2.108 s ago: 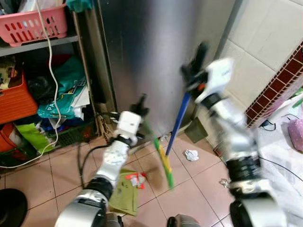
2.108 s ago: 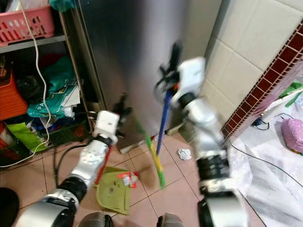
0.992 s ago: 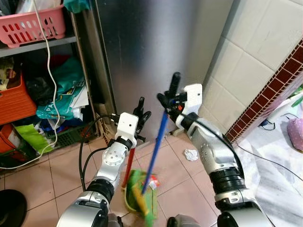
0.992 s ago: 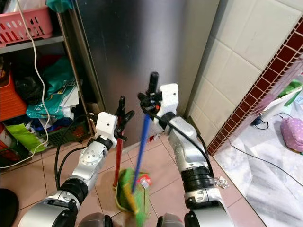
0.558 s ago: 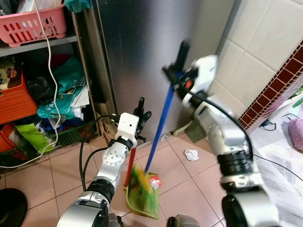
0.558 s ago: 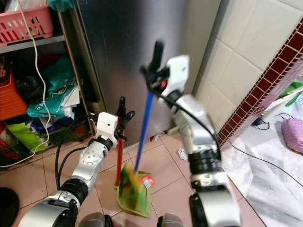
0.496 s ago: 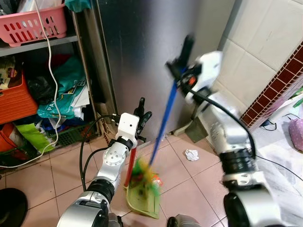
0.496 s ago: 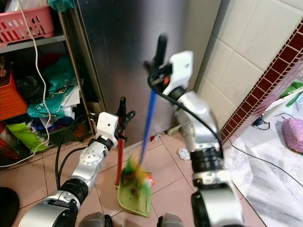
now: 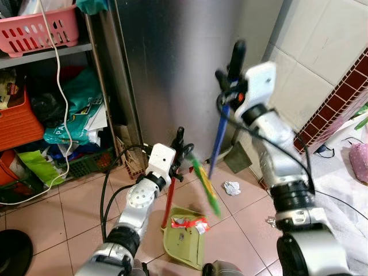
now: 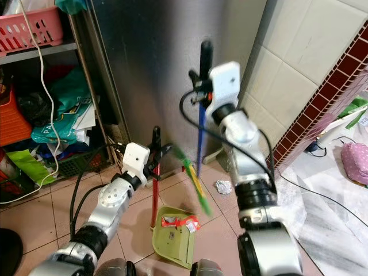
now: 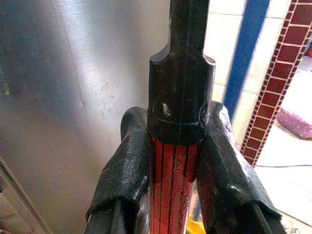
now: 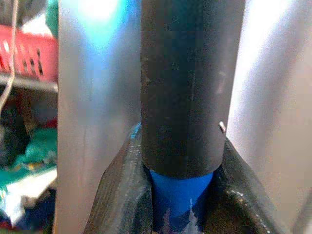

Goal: Sweep floor

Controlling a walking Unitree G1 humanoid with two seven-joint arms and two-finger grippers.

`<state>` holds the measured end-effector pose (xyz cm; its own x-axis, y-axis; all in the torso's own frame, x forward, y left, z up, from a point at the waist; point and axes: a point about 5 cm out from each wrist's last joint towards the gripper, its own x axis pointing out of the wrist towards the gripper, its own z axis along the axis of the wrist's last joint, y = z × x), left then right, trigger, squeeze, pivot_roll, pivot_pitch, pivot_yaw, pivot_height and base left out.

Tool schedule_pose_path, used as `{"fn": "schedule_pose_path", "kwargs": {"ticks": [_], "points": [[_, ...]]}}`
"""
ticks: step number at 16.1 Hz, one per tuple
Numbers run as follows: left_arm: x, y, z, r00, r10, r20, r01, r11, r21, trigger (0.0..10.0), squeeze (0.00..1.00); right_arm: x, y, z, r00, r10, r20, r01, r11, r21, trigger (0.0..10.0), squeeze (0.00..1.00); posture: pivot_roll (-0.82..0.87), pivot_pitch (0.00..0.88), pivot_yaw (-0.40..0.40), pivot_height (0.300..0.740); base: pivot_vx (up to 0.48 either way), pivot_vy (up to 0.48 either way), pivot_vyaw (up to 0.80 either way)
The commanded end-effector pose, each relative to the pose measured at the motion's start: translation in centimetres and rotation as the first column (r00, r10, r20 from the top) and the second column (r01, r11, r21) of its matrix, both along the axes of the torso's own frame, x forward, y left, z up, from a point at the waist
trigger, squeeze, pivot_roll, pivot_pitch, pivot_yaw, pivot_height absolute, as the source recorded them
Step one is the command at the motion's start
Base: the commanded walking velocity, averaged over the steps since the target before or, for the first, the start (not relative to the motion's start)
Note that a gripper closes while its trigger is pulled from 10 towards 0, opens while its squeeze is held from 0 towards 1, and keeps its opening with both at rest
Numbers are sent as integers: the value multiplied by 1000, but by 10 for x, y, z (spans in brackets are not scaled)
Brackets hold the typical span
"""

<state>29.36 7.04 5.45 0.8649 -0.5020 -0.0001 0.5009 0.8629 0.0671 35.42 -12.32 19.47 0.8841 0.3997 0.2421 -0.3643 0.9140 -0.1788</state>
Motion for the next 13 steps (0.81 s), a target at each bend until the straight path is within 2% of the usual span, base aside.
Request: {"fn": "schedule_pose_path", "kwargs": {"ticks": [1,3,4,6,9,11,13], "points": [[-2,5,4,999,25,31,-26,999,27,10000,0,-1,-4,4,998,-34,54,36,999,-34,10000,0,-91,28,-10,740,0,0,0],[-4,11,6,997,48,56,-50,998,31,10000,0,-2,-6,-2,997,-58,51,61,997,-50,10000,0,-90,29,-10,740,0,0,0],[-7,20,7,994,93,56,-95,995,26,10000,0,-2,-8,-12,994,-99,38,101,992,-80,10000,0,-83,33,-10,740,0,0,0],[-7,23,4,994,102,38,-103,994,29,10000,0,-3,-7,-20,992,-123,15,124,988,-91,10000,0,-83,31,-12,740,0,0,0],[-5,21,8,995,97,35,-98,995,21,10000,0,-8,1,-50,981,-142,-131,127,985,-115,10000,0,-86,27,-9,740,0,0,0],[-4,18,10,995,89,35,-90,996,21,10000,0,-10,1,-71,954,-168,-247,137,981,-137,10000,0,-91,25,-8,740,0,0,0],[-3,17,11,995,89,35,-89,996,18,10000,0,-12,1,-84,921,-188,-340,173,982,-75,10000,0,-91,21,-10,740,0,0,0]]}}
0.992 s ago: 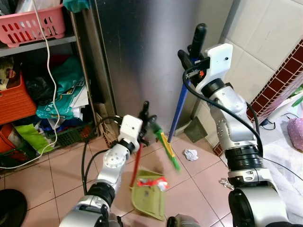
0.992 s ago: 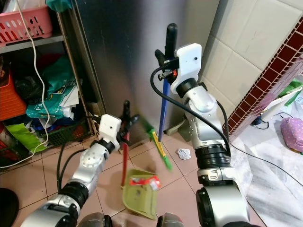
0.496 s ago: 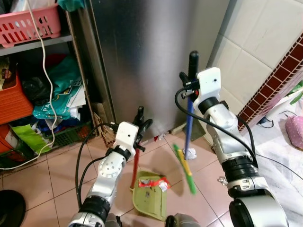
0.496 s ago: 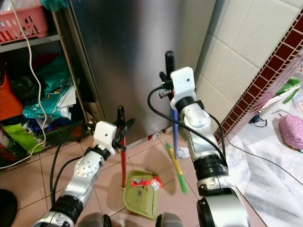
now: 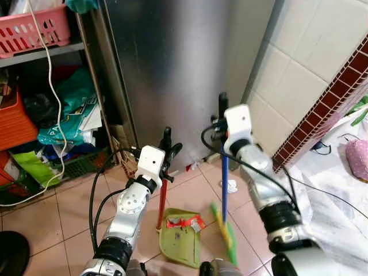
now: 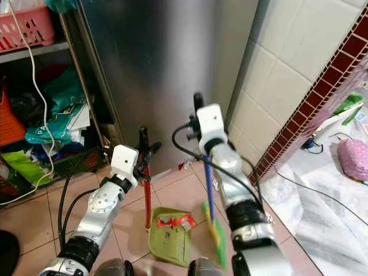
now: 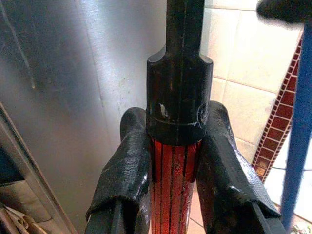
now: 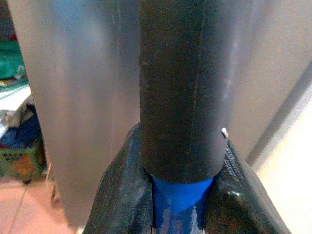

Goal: Sweep floor

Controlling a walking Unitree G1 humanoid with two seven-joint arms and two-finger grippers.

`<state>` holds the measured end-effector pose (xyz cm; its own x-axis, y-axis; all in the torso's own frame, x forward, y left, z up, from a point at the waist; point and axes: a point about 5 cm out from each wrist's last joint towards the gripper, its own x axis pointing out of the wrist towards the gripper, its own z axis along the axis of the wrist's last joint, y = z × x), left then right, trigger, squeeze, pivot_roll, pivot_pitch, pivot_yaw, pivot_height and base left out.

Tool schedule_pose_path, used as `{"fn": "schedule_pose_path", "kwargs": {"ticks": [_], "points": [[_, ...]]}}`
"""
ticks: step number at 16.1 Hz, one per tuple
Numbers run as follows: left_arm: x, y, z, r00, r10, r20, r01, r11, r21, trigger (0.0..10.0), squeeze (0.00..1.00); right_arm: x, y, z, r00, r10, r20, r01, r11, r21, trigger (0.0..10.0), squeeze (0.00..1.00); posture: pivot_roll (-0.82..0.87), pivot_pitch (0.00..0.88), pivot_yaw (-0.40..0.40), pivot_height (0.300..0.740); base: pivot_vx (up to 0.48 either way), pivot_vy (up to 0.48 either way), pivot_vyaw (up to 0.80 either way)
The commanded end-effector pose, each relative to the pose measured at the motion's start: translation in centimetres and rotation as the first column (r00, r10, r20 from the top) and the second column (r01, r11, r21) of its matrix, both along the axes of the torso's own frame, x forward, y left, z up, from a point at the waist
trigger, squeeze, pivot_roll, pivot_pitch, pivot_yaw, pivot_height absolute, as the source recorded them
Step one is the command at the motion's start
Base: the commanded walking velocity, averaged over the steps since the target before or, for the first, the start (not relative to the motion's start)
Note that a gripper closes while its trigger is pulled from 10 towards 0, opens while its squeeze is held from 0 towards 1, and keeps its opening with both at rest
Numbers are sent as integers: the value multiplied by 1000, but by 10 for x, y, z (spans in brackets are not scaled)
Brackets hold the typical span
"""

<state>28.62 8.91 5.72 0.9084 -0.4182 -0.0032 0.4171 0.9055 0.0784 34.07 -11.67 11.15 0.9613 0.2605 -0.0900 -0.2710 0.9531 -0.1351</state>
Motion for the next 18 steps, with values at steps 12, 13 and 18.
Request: {"fn": "schedule_pose_path", "kwargs": {"ticks": [12,13,18], "points": [[5,-6,10,1000,-14,27,14,1000,6,10000,0,8,7,27,999,5,36,-20,903,429,10000,0,-88,8,-13,740,0,0,0],[5,-5,11,1000,-13,28,12,1000,8,10000,0,9,-3,29,997,5,71,-29,941,336,10000,0,-88,8,-13,740,0,0,0],[4,1,12,999,8,40,-8,1000,12,10000,0,7,-32,28,993,-42,108,16,973,229,10000,0,-79,10,-21,740,0,0,0]]}}
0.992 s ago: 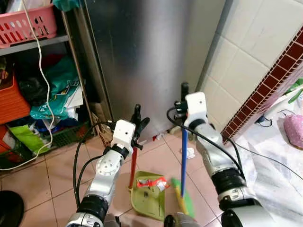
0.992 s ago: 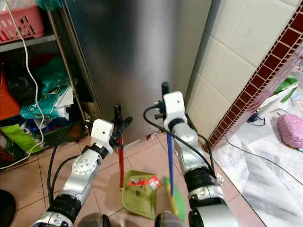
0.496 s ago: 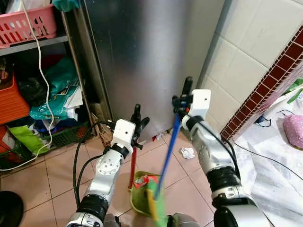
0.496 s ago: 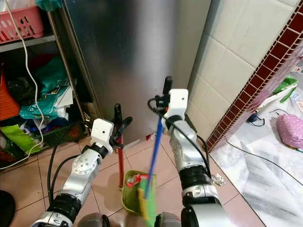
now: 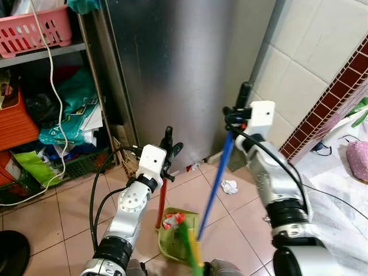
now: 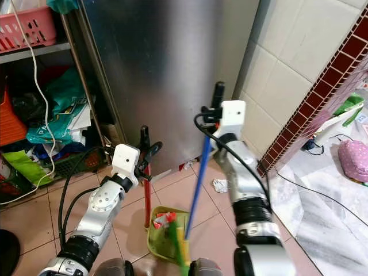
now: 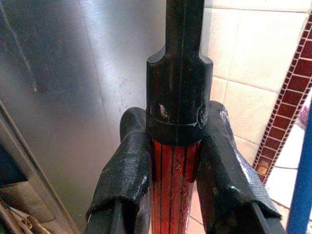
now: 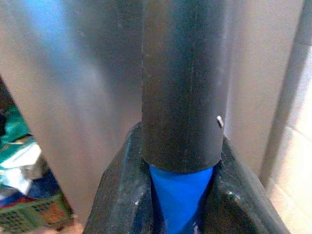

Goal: Sweep floor

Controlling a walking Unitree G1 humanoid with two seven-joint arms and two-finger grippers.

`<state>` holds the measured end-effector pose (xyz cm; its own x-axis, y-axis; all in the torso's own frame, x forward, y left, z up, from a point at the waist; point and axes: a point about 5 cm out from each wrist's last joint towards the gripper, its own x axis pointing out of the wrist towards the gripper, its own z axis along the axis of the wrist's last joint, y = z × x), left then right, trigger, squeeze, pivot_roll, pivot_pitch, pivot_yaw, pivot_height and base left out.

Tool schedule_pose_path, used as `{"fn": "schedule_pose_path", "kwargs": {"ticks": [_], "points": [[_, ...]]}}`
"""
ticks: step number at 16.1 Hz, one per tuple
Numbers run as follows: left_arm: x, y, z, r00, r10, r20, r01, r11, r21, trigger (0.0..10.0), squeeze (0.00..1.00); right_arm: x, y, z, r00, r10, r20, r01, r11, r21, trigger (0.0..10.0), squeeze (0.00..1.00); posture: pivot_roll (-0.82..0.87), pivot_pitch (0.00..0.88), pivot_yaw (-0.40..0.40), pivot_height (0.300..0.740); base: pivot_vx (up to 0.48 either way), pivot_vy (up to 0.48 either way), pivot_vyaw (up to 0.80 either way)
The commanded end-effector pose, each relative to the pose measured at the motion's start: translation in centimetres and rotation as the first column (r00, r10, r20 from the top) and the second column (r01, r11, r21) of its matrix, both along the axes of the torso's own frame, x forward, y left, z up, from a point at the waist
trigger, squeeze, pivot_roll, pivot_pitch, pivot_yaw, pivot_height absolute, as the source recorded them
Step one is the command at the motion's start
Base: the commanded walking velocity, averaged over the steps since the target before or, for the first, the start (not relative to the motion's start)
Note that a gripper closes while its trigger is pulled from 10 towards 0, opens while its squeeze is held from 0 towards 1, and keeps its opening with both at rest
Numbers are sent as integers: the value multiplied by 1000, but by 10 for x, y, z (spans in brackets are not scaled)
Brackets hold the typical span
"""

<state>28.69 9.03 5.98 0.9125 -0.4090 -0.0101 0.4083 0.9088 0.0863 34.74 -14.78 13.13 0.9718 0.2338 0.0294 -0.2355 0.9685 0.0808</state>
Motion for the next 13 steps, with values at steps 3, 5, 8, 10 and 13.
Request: {"fn": "schedule_pose_path", "kwargs": {"ticks": [3,5,8,10,13], "points": [[2,3,9,999,-15,45,14,1000,26,10000,0,-10,-5,2,998,24,51,-20,997,-70,10000,0,-84,22,-28,740,0,0,0],[2,7,16,998,13,69,-16,999,37,10000,0,-17,-11,-8,999,14,33,-9,992,-125,10000,0,-72,46,-34,740,0,0,0],[-3,15,20,996,48,78,-51,998,36,10000,0,-24,-10,-16,1000,-5,18,7,990,-138,10000,0,-59,42,-31,740,0,0,0],[-7,21,20,995,65,72,-68,997,34,10000,0,-27,-8,-21,999,-42,16,43,991,-130,10000,0,-35,12,-19,740,0,0,0],[-5,27,22,993,99,62,-101,994,27,10000,0,-18,-5,-15,992,-114,47,120,981,-153,10000,0,-21,0,5,740,0,0,0]]}}
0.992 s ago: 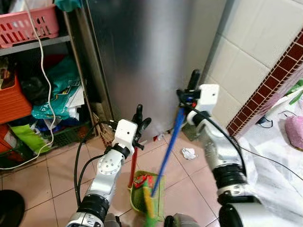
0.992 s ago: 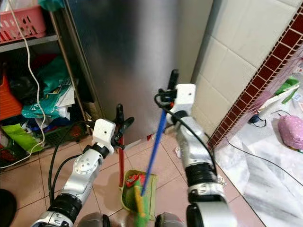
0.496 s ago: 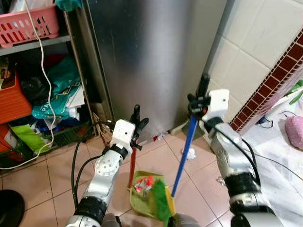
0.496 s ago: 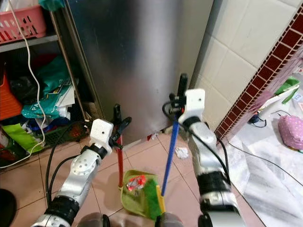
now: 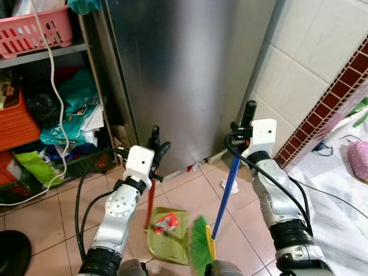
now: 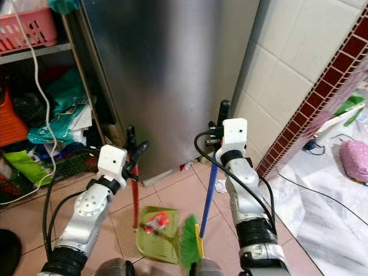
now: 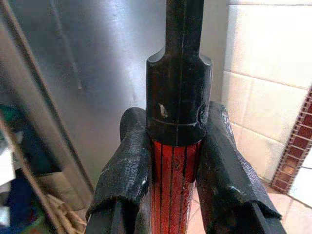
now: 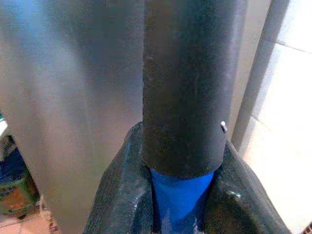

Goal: Sweep floor

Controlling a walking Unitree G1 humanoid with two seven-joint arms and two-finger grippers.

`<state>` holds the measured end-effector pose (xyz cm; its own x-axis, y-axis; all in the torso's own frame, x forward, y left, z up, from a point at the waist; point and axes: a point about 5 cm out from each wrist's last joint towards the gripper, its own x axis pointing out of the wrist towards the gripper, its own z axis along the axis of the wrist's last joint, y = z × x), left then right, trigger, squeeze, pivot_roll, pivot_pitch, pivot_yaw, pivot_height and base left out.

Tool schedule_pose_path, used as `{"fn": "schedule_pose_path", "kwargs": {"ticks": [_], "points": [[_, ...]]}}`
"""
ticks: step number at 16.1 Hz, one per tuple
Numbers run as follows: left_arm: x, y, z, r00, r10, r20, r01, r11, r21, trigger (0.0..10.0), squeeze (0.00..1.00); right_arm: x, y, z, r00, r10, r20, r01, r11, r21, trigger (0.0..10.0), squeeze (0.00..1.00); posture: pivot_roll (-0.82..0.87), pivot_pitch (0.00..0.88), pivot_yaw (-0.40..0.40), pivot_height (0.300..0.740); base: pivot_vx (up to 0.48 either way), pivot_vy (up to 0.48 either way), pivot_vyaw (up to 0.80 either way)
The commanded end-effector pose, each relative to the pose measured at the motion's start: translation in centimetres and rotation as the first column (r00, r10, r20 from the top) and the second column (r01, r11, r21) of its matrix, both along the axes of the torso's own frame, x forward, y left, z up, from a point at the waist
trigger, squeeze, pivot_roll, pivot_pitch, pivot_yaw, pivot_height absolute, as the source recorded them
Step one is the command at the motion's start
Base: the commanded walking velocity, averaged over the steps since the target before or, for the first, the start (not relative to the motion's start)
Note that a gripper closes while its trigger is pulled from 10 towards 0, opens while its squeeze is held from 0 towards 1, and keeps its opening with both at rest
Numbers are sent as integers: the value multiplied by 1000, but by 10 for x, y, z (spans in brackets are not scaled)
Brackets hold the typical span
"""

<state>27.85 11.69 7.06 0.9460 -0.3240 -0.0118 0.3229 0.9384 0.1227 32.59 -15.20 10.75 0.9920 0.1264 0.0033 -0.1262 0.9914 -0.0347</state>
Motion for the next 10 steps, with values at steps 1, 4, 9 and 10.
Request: {"fn": "schedule_pose_path", "kwargs": {"ticks": [1,4,9,10], "points": [[6,2,14,999,7,52,-7,1000,0,10000,0,12,2,19,997,-4,79,8,999,-53,10000,0,-10,0,18,740,0,0,0],[6,7,18,998,37,57,-36,999,-16,10000,0,26,6,26,998,-5,68,7,1000,-21,10000,0,-4,0,28,740,0,0,0],[2,21,33,982,135,130,-130,990,-46,10000,0,1,29,11,982,150,116,-139,986,-96,10000,0,0,0,32,740,0,0,0],[-1,22,38,978,147,149,-140,989,-51,10000,0,-3,29,11,980,131,152,-117,988,-98,10000,0,14,0,15,740,0,0,0]]}}
